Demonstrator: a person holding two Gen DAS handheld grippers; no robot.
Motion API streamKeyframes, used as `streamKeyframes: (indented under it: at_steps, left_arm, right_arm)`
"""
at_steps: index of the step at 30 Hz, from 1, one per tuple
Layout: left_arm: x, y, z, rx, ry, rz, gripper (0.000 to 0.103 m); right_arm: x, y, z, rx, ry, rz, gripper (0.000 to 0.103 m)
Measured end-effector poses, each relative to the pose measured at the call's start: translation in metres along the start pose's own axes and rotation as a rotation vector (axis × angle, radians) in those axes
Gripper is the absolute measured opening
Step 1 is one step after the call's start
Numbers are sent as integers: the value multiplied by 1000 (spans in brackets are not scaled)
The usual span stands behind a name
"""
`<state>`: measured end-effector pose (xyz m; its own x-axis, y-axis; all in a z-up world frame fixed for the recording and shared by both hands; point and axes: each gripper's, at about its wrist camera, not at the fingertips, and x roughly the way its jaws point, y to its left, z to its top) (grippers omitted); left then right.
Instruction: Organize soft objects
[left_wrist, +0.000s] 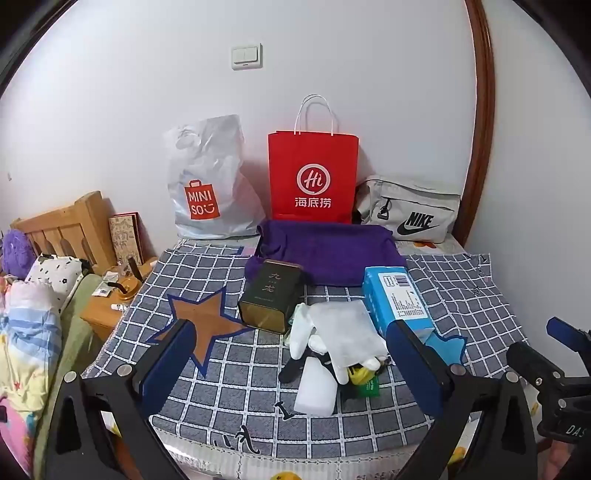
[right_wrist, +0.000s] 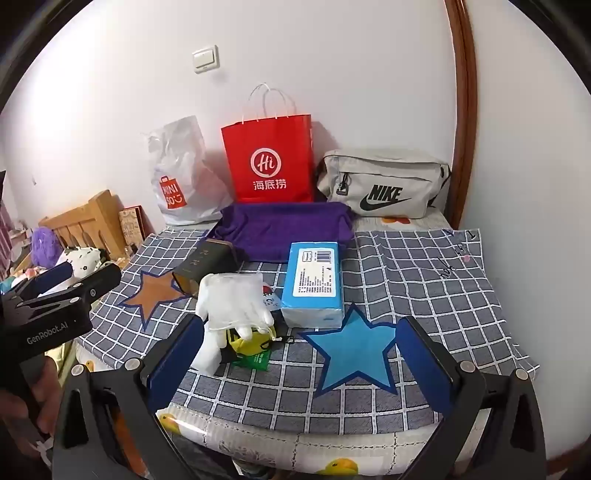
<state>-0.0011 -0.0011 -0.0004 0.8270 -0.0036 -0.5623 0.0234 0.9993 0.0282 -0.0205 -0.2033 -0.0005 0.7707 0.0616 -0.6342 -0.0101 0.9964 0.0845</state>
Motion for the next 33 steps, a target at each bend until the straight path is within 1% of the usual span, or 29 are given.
streamKeyframes:
  at_steps: [2,3,5,6,10,33]
  left_arm:
    - [-2,-1,-1,-3,3,-5,103]
    - [-2,-2,-1,-3,4,-4,103]
    - [-4,-6,-2,-2,2,-1,103]
    - [-3,3,-4,-23,6,-25,103]
    - [-5,6,-4,-24,5,-23,103]
    - [-14,11,-1,-25,5,-13,103]
  right_arm:
    - [1,-1,1,1,-1,-7,102]
    - [-5,6,-1,-14,-20,-13,102]
    - [-8,1,1,10,-19,5,102]
    - [-9,4,-3,6,-24,4,102]
    - [-9,1,0,14,-2,23,102]
    - [-19,-2,-2,29,-22,26,102]
